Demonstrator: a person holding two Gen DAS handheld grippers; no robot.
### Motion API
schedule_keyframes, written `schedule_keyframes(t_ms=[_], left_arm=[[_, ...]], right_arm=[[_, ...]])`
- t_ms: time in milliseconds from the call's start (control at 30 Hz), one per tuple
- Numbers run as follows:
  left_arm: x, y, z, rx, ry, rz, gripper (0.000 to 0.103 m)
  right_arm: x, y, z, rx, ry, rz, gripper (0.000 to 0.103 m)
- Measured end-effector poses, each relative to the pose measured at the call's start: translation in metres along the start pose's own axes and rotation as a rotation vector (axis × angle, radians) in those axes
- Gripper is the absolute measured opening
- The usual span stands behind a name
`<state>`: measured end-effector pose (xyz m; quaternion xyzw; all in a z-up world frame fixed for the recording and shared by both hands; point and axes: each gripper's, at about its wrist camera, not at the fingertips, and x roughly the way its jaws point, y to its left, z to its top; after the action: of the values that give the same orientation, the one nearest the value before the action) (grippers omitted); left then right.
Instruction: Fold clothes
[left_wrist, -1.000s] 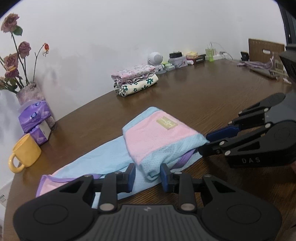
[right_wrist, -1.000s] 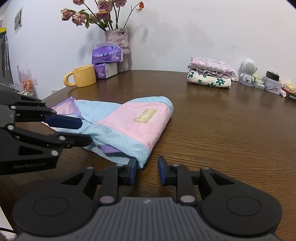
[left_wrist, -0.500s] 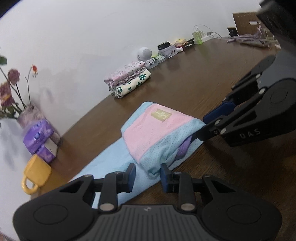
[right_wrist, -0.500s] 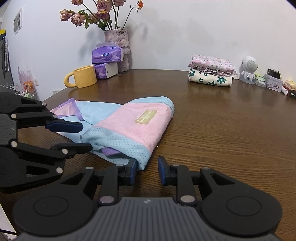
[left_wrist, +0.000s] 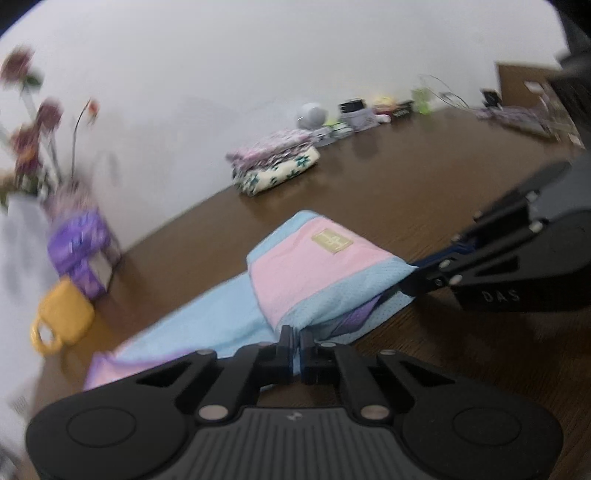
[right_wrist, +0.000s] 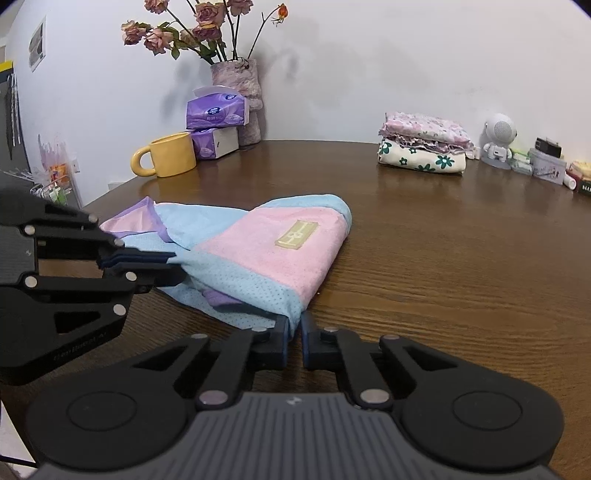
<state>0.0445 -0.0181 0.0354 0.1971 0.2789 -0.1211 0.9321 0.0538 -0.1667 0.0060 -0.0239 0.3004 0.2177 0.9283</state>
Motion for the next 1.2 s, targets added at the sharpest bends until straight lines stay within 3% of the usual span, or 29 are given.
schedule_keyframes(t_ms=[167,400,500,567,633,700,767,933,1033,1200], left_arm=[[0.003,0.013,-0.004,-0.153,0.024,-0.034,0.002],[0.002,0.014,-0.010,-0.201,0.042,-0.041,0.003],[-0.002,0.017,-0.012,-0.231,0.045,-0.081,0.017],[-0.009,0.022,-0.011,-0.246,0.038,-0.101,0.040],[-0.014,0.031,-0.009,-0.272,0.024,-0.120,0.050],[-0.018,0.044,-0.002,-0.308,0.004,-0.142,0.057],[-0.015,0.059,0.011,-0.341,-0.010,-0.157,0.072],[0.022,0.096,0.053,-0.433,0.007,-0.227,0.076],[0.062,0.114,0.069,-0.521,0.083,-0.270,0.076],[0.123,0.141,0.063,-0.726,0.221,-0.389,0.071]], right_arm=[[0.002,0.002,-0.002,-0.014,0.008,-0.007,0.005],[0.002,0.005,-0.003,-0.027,0.012,-0.016,0.005],[-0.002,0.004,-0.004,-0.025,0.010,0.003,0.011],[-0.008,0.000,-0.003,0.001,0.014,0.038,0.018],[-0.013,-0.009,0.006,0.027,0.008,0.060,0.031],[-0.019,-0.017,0.014,0.053,0.001,0.083,0.033],[-0.025,-0.026,0.023,0.078,-0.005,0.105,0.034],[-0.007,-0.049,0.067,0.100,0.002,0.104,0.034],[0.024,-0.063,0.089,0.127,0.037,0.091,0.034],[0.071,-0.091,0.100,0.262,0.121,0.135,0.034]])
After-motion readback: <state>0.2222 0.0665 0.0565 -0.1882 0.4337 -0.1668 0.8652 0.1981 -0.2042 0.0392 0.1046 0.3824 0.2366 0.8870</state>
